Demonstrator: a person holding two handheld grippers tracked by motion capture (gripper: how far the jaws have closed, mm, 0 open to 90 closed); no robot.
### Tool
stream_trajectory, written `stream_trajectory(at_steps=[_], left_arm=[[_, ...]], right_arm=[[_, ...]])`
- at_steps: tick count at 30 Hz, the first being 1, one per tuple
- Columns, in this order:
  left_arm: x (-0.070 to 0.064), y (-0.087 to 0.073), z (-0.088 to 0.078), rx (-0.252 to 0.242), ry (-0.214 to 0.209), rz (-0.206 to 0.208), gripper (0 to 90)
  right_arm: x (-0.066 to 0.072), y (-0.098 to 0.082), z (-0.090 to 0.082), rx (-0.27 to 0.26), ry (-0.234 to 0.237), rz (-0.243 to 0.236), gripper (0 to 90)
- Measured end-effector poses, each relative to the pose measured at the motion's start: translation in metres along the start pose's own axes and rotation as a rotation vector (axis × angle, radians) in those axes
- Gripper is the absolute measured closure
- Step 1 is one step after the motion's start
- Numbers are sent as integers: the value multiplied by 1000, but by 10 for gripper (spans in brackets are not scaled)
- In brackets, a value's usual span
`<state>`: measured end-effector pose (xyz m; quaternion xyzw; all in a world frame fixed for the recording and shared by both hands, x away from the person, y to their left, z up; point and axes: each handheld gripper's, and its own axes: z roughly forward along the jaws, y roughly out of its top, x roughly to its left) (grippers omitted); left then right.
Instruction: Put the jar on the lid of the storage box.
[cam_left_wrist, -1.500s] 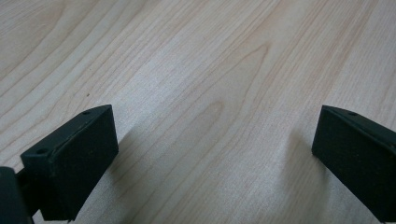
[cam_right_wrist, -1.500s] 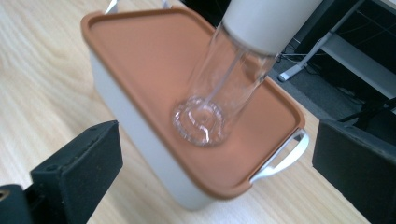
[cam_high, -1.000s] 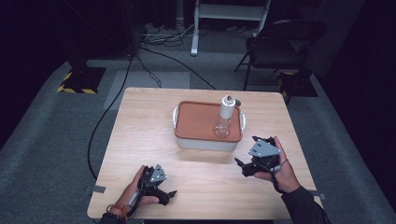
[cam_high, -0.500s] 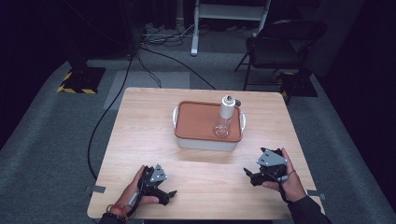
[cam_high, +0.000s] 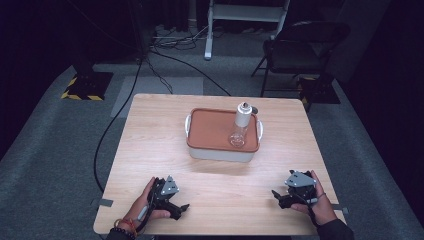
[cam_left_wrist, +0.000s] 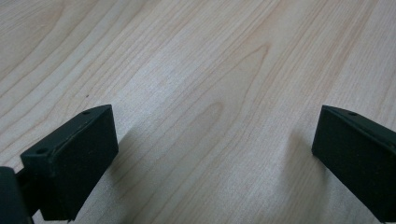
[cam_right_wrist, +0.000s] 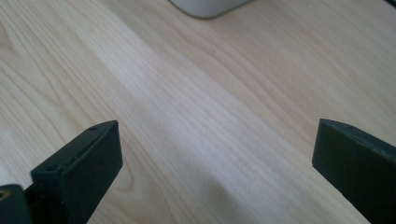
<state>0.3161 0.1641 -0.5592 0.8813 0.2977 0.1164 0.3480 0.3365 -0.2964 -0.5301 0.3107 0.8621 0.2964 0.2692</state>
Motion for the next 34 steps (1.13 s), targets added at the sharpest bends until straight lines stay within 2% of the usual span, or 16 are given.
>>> stream_trajectory(at_steps=[2, 5, 12, 14, 16, 17, 34], left_arm=[[0, 0, 0, -1, -1, 1, 2], [0, 0, 0, -2, -1, 1, 2], [0, 0, 0, 0, 0, 1, 3], [0, 0, 0, 1, 1, 1, 2], [0, 0, 0, 0, 0, 1, 2], [0, 0, 0, 0, 0, 1, 3], [0, 0, 0, 0, -2, 4, 2]], right_arm=[[-2, -8, 0, 9, 14, 17, 16], [-3, -19, 0, 32, 17, 17, 17], [-8, -37, -5, 18, 62, 100, 15], [-9, -44, -6, 0, 84, 144, 4], [-11, -50, -6, -4, 144, 208, 3], [-13, -53, -7, 1, 161, 219, 2], [-15, -57, -11, -2, 180, 204, 1]])
